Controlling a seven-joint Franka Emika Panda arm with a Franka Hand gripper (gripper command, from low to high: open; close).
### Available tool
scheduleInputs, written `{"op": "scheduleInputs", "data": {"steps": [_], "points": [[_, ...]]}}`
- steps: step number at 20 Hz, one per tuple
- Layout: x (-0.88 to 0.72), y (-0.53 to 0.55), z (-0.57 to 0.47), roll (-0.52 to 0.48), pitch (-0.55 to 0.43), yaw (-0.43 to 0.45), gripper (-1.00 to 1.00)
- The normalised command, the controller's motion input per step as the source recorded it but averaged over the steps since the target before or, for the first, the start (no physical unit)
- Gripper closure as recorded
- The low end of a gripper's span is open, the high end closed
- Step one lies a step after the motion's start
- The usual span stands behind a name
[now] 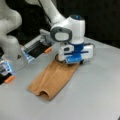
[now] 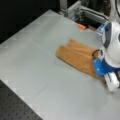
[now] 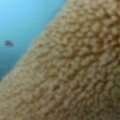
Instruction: Folding a towel twice
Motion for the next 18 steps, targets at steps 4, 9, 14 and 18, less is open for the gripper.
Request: {"op": "scheduleInputs", "data": {"steps": [4, 9, 14, 18], "points": [[0.05, 0.09, -0.14, -0.130, -0.002, 0.156, 1.00], [0.06, 0.27, -0.16, -0.046, -0.016, 0.181, 1.00], [0.02, 0.38, -0.12, -0.006, -0.004, 0.096, 1.00], [-0.08, 0.26, 0.00, 0.001, 0.123, 0.148, 1.00]]}}
